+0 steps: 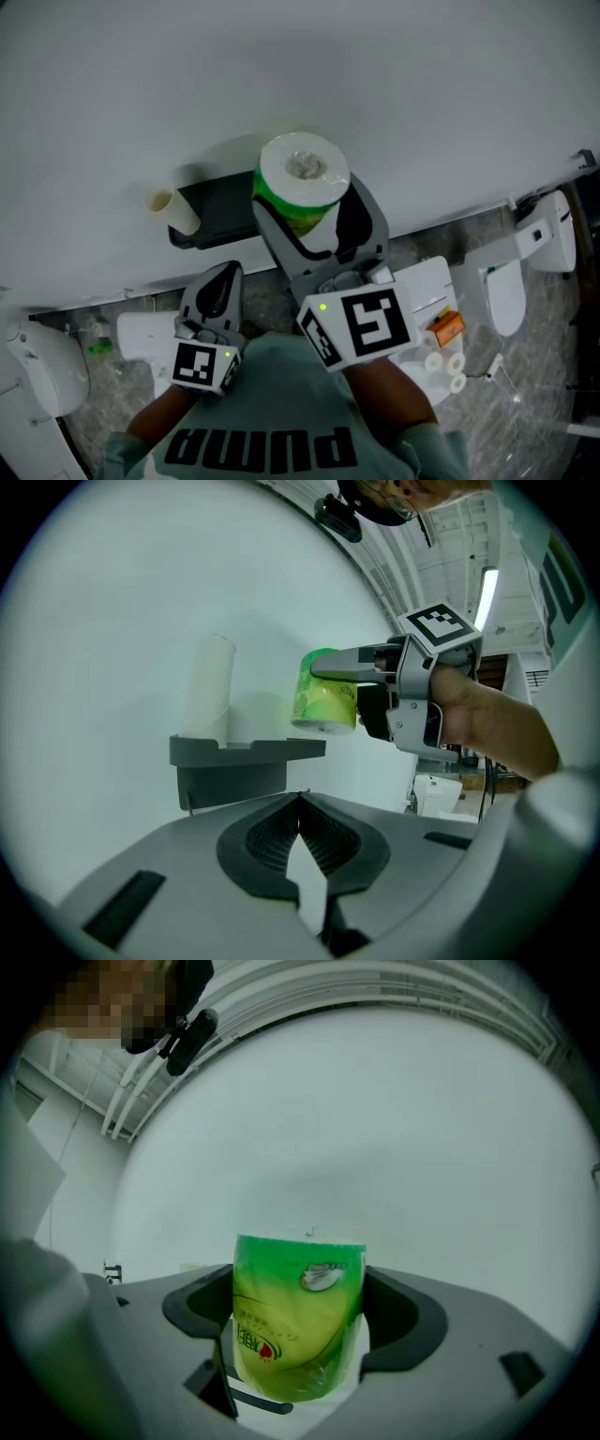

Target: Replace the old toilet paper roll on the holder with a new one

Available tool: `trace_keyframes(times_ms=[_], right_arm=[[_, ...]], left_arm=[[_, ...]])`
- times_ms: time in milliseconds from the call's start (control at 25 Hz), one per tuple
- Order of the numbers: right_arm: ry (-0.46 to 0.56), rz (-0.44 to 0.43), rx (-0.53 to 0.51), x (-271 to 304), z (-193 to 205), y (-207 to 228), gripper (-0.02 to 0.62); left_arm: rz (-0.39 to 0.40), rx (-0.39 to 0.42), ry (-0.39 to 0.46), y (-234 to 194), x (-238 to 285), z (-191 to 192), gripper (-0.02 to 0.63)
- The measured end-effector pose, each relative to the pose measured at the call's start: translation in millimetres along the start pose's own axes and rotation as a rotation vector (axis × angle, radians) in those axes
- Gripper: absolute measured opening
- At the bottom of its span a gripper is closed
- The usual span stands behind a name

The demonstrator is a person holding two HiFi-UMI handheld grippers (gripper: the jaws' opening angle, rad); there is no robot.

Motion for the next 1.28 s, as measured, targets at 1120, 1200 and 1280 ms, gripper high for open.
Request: trace_keyframes(times_ms=[1120, 1200, 1280], right_arm=[[0.005, 0.092, 0.734, -24.8, 82.8, 73.8, 0.414], [-0.003, 0.096, 0.781, -22.5, 90.8, 74.1, 0.414], [-0.015, 0.100, 0.811, -19.7, 97.5, 74.3, 0.414]], left_arm=[[-0.016, 0.044, -0.104, 14.0, -1.6, 15.7, 0.003], [-0.025, 0.047, -0.104, 11.3, -4.5, 15.8, 0.003], [-0.036, 0.043, -0.119, 9.0, -7.8, 16.0, 0.003]])
Point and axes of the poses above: the fingertips, and each gripper's own axes: x forward along the fingers, y to its right, z out of its underside, the point moved 9 cm from there along -x, backward along the fingers, and after that the axes turned 2 degrees about -y, right-handed, at the moved point
